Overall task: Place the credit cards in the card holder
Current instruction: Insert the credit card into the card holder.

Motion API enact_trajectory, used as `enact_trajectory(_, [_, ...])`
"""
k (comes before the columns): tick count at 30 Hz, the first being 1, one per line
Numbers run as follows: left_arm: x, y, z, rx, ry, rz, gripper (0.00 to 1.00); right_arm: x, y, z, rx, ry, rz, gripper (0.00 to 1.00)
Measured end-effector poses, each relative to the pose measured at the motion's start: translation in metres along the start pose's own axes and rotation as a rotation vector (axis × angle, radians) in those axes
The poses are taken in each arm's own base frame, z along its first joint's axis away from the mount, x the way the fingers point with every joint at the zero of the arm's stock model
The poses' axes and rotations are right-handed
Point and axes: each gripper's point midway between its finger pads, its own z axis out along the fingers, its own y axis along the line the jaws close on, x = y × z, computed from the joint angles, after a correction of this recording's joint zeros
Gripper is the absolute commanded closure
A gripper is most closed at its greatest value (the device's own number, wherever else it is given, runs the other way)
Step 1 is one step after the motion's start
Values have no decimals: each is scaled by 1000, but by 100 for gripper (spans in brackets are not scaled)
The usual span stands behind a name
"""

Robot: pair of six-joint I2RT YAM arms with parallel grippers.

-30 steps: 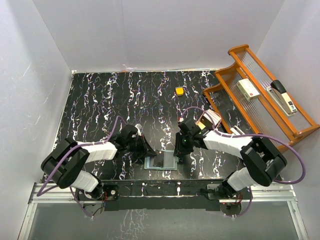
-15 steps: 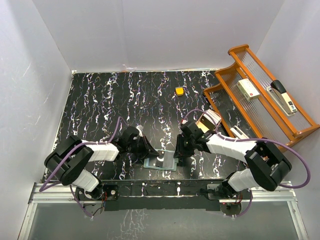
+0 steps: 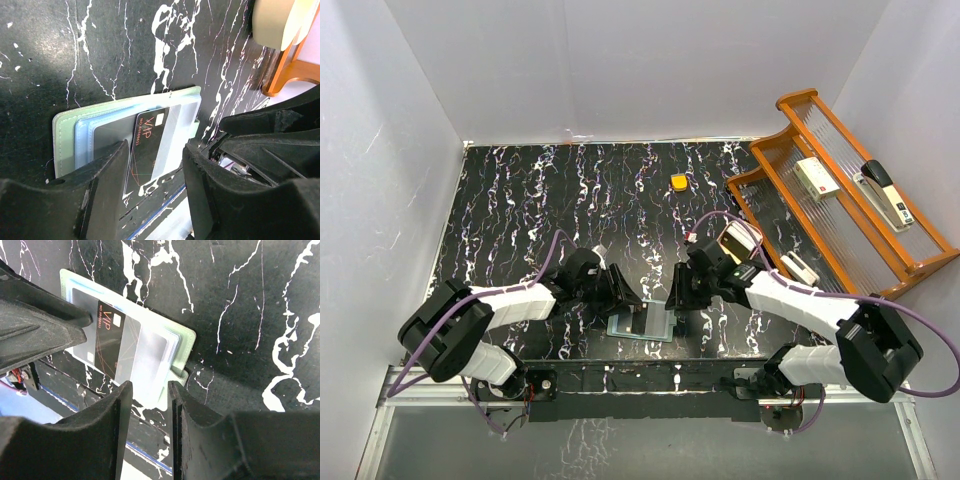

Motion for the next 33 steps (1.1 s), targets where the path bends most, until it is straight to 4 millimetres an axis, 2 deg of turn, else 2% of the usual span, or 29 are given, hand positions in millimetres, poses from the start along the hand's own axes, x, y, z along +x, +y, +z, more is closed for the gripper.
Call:
enact_trajectory(10, [2, -1, 0, -1, 5, 4, 51, 28, -9, 5, -29, 60, 74, 67])
enact_trajectory(33, [18, -13, 14, 42, 60, -23, 49, 32, 0, 23, -119, 69, 90, 66])
